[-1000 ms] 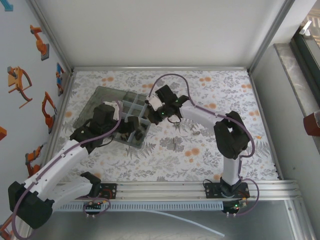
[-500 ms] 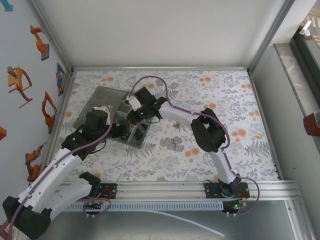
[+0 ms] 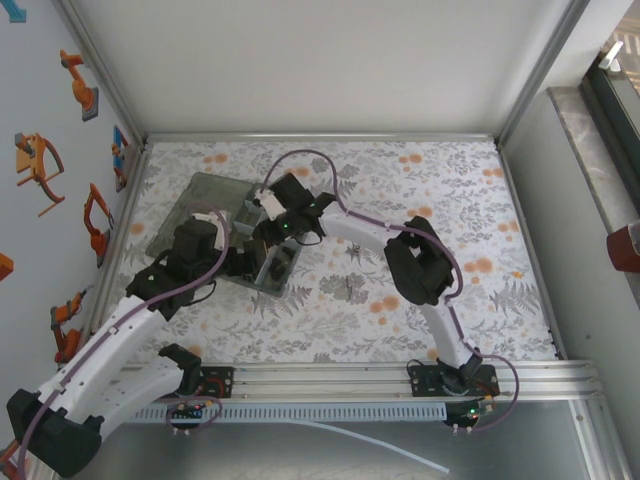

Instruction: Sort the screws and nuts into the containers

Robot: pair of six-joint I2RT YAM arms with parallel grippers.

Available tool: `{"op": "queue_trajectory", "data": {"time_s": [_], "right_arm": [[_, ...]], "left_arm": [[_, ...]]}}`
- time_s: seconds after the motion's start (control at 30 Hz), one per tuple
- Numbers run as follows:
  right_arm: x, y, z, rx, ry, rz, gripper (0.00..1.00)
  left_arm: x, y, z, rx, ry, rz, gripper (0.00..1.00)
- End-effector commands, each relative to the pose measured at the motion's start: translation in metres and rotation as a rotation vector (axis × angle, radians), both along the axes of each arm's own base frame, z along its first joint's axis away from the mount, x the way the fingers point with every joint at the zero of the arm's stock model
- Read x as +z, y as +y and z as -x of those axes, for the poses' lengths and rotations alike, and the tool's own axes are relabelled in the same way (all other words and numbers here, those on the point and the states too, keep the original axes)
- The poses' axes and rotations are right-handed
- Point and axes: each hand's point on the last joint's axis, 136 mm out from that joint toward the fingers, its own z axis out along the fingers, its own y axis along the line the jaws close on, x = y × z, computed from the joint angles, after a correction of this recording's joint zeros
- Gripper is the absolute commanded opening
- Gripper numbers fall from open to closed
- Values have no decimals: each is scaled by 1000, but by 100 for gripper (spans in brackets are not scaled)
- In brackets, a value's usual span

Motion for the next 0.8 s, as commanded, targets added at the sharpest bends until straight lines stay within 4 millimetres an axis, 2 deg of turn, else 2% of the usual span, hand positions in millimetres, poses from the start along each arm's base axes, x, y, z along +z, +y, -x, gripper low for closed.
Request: {"op": "queue_trajectory", "data": {"time_s": [0.0,0.1,0.2,0.3,0.37,0.47,0.5,0.57,0.63,0.77], "right_arm": [[52,-15,-13,-50,-95,-61,39],[72,-45,-27,-156,-92,-144,39],[81,-99,-38,-305,-40,-254,46],[70,-161,-37,-450,-1,-281,57],[51,-200,-24,-527,30,-229,67],[34,-241,5,-607,51,-163,82],[30,-251,14,-630,54,-148,86],[25,-268,35,-669,64,-134,98],[23,-282,55,-703,78,-148,99],[26,-305,82,-751,67,-191,99]], "left_arm": [[17,-19,-3,-94,-69,19,97],[20,-37,-6,-179,-104,-17,97],[23,-59,-12,-266,-136,-62,97],[27,-83,-23,-349,-176,-50,100],[23,-104,-31,-436,-211,-47,96],[4,-136,-40,-593,-220,-67,89],[-2,-146,-42,-647,-211,-75,85],[-18,-169,-47,-754,-163,-90,69],[-33,-188,-58,-813,-116,-106,54],[-46,-222,-66,-897,-121,-62,50]]}}
